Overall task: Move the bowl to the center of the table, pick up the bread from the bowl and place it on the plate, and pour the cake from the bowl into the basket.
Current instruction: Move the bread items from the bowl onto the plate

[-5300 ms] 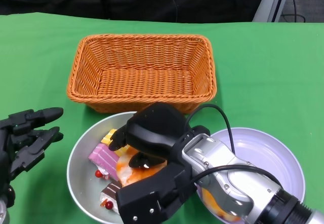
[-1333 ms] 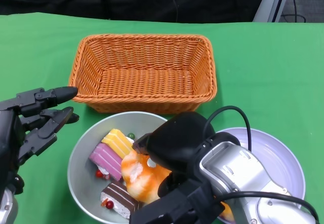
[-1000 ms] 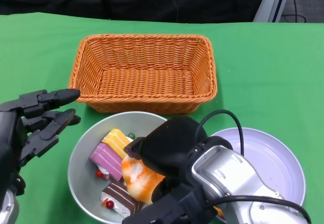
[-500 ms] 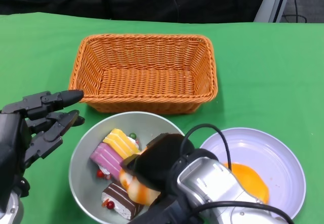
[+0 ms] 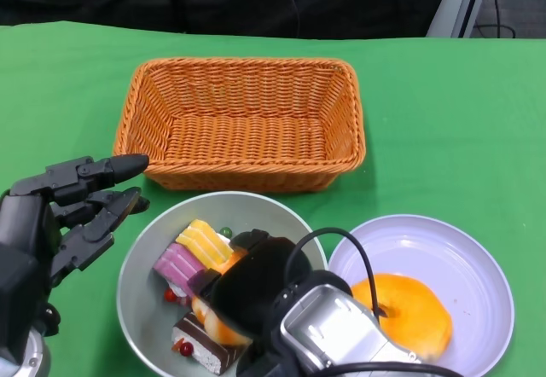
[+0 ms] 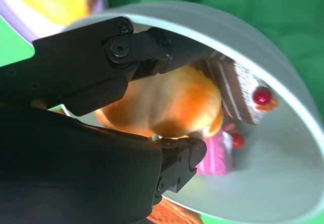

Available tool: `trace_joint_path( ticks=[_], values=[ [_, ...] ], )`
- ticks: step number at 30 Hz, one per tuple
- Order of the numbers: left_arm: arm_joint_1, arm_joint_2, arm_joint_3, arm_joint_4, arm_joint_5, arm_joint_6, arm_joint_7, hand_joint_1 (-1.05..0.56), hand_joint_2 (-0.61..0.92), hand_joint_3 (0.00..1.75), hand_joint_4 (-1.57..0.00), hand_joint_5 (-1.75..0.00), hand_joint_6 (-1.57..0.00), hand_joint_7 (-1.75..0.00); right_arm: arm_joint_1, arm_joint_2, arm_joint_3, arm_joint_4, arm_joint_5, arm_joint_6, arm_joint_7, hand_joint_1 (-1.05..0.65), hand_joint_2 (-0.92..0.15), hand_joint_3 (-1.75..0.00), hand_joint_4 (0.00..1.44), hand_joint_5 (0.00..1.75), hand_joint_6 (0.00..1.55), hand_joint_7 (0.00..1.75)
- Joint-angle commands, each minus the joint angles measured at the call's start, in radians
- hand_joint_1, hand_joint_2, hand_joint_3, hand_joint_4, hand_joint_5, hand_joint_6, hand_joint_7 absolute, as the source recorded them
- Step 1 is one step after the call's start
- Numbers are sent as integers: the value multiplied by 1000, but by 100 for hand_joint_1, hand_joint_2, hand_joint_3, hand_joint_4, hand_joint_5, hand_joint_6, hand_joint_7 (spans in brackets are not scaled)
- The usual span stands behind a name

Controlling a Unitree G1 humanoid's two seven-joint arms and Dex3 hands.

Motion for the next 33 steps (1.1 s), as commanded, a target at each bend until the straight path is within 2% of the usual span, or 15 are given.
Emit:
trace_joint_path(
  ticks=[1,3,5,8,14,19,21,22,24,26,27,29,31,33],
  values=[
    [16,3,4,-21,9,6,17,-22,92,25,-83,-82,-113,-2,28,-15,18,40,-23,5,-92,-92,-92,-16,20,7,32,5],
    [19,2,3,-28,18,8,24,-23,92,25,-83,-82,-113,-2,36,-12,26,64,-31,10,-147,-88,-92,-14,25,9,37,5],
    [22,2,2,-31,20,7,25,-22,92,25,-82,-82,-113,-2,37,-10,38,96,-47,15,-215,-70,-92,-7,35,11,45,4],
    [25,0,1,-33,17,4,24,-21,92,26,-82,-82,-113,-2,27,-18,52,145,-62,5,-301,-55,-90,-2,48,12,54,4],
    [30,-3,4,-30,-1,-2,13,-20,92,26,-82,-82,-113,-2,-3,-24,35,200,-28,-14,-334,-56,-86,0,68,16,59,2],
    [31,0,6,-25,-10,-1,11,-21,92,26,-82,-82,-113,-2,-21,-7,2,229,25,-6,-350,-58,-84,0,76,21,62,2],
    [30,1,7,-22,-9,-4,13,-21,92,25,-82,-82,-113,-2,-37,-13,8,245,22,-14,-374,-56,-85,0,72,39,65,1],
    [30,1,7,-22,-7,-4,15,-21,92,25,-82,-82,-113,-2,-48,-20,13,253,16,-24,-384,-51,-85,0,62,72,66,1],
    [34,1,5,-28,-3,0,18,-21,92,25,-82,-82,-113,-2,-76,-32,23,281,9,-43,-409,-39,-86,0,49,126,68,1],
    [36,2,5,-31,-1,2,18,-21,92,25,-82,-82,-113,-2,-86,-34,25,297,12,-48,-424,-33,-86,0,47,144,70,1],
    [35,3,5,-28,-2,-2,16,-21,92,26,-82,-82,-112,-2,-101,-32,24,323,18,-53,-432,-32,-86,0,47,146,71,1],
    [36,4,5,-22,-1,-11,14,-21,92,26,-82,-82,-112,-2,-128,-25,24,371,22,-55,-437,-31,-90,-1,58,141,80,3],
    [35,3,6,-16,-1,-16,14,-21,92,26,-82,-82,-112,-2,-147,-28,28,403,23,-65,-466,-30,-91,0,68,131,84,2],
    [33,2,7,-13,-5,-18,13,-21,92,26,-82,-82,-113,-2,-159,-35,24,423,38,-85,-496,-27,-89,0,78,112,88,2]
  ],
)
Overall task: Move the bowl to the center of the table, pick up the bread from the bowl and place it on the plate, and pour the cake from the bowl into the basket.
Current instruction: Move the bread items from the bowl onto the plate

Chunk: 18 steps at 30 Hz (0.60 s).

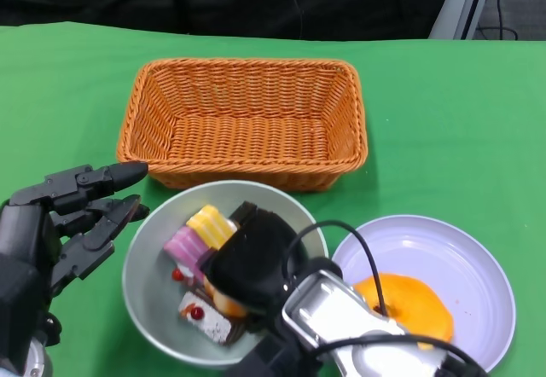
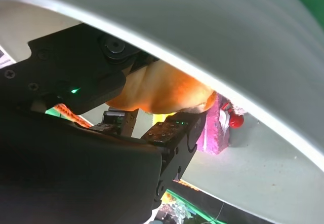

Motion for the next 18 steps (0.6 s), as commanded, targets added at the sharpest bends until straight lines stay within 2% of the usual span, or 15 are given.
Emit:
trace_joint_path(
  ticks=[1,5,7,10,14,17,18],
  values=[
    [2,8,11,4,-3,-17,2,-20,92,26,-82,-82,-113,-2,-14,-39,-9,58,32,-27,-27,-27,-88,0,81,106,91,2],
    [1,8,12,6,-5,-18,3,-21,92,25,-83,-83,-113,-2,-6,-53,-58,52,113,-62,-115,-27,-85,0,84,100,100,4],
    [0,10,13,10,-2,-21,4,-21,92,25,-83,-83,-113,-2,3,-59,-74,16,131,-56,-126,-29,-88,-1,83,98,100,3],
    [-3,13,17,19,-2,-22,4,-21,92,26,-82,-82,-113,-2,21,-76,-116,-74,200,-81,-112,-31,-87,0,82,104,103,3],
    [-9,17,21,42,1,-44,1,-20,92,26,-82,-82,-113,-2,42,-98,-151,-186,254,-100,-77,-37,-88,0,77,125,110,2],
    [-13,24,22,58,12,-55,6,-20,92,26,-83,-80,-113,-2,52,-98,-171,-266,280,-84,-1,-37,-88,0,74,124,107,0],
    [-14,25,23,62,14,-59,6,-20,92,26,-83,-79,-113,-2,57,-97,-178,-287,287,-81,14,-37,-88,0,76,112,106,0]
  ],
)
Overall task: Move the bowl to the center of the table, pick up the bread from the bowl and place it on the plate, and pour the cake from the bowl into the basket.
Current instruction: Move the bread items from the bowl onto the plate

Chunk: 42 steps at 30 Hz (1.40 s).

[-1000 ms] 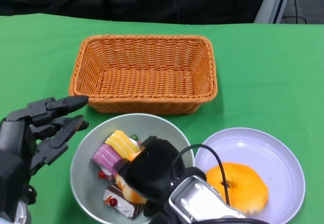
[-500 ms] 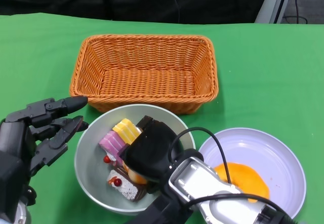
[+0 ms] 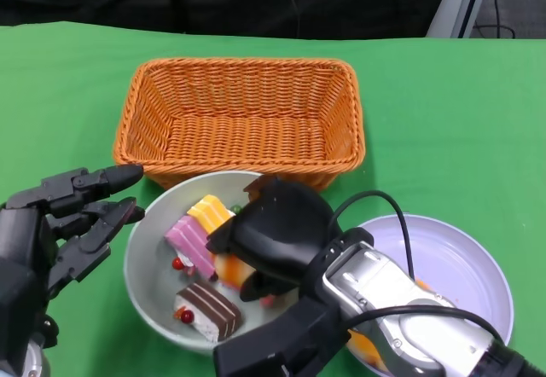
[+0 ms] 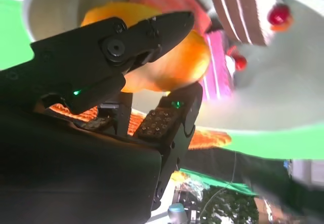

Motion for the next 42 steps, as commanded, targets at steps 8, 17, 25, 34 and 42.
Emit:
trace_joint_path(
  ticks=[8,17,25,34,42],
  values=[
    [-18,30,21,49,1,-44,-2,-23,92,25,-84,-77,-113,-2,43,-12,-84,-189,90,26,117,-34,-92,-1,80,95,106,1],
    [-26,36,25,82,-7,-64,-5,-22,92,26,-84,-76,-114,-2,44,-9,-114,-245,72,72,148,-33,-92,-5,74,141,116,7],
    [-28,32,27,89,-21,-68,-9,-21,92,25,-87,-78,-114,-3,61,-30,-170,-328,120,34,125,-29,-92,-3,76,149,110,31],
    [-37,41,33,113,-27,-79,-23,-20,92,23,-86,-77,-113,-2,126,-67,-299,-535,243,24,182,-26,-85,0,94,109,117,9],
    [-41,55,44,122,-29,-73,-28,-19,92,23,-85,-77,-113,-2,193,-103,-391,-623,299,-39,124,-13,-88,-2,94,141,131,7]
  ],
)
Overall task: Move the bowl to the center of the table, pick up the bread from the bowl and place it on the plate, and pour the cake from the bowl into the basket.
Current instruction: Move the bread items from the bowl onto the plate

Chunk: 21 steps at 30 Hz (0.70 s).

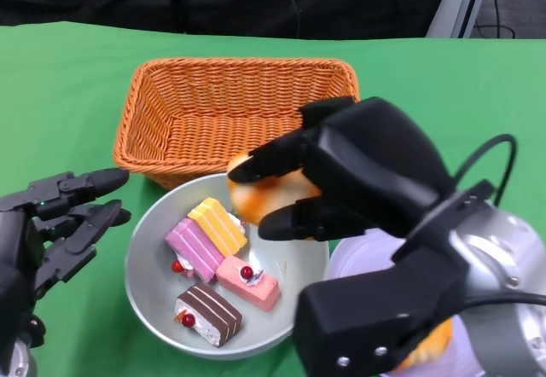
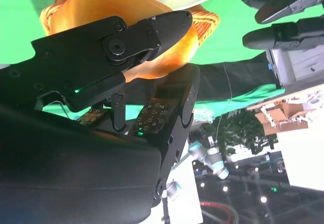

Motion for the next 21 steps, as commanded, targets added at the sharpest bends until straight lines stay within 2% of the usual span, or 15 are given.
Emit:
trace_joint_path(
  ticks=[1,4,10,12,14,21],
  values=[
    [-5,30,15,8,1,-9,-7,-19,92,23,-85,-77,-113,-2,45,-19,-54,-41,41,-34,-48,-11,-89,-3,93,142,132,7],
    [-8,39,20,17,-6,-19,-12,-18,92,23,-85,-77,-113,-2,87,-44,-103,-80,80,-32,-25,-11,-90,-8,85,158,133,9],
    [-19,64,32,43,-30,-34,-46,-16,92,28,-83,-77,-111,-1,180,-88,-199,-135,104,-32,-30,-10,-86,-14,84,161,134,15],
    [-24,71,36,54,-36,-43,-57,-15,92,29,-82,-77,-110,-1,205,-102,-222,-138,107,-50,-42,-11,-64,-57,87,154,121,37],
    [-28,75,42,60,-41,-44,-66,-17,92,29,-81,-78,-111,-1,241,-113,-249,-149,117,-58,-50,-11,-52,-78,86,156,111,55],
    [-33,92,62,70,-58,-33,-87,-20,92,25,-81,-79,-112,-1,385,-134,-303,-168,115,-95,-93,-3,-40,-104,85,157,100,80]
  ],
)
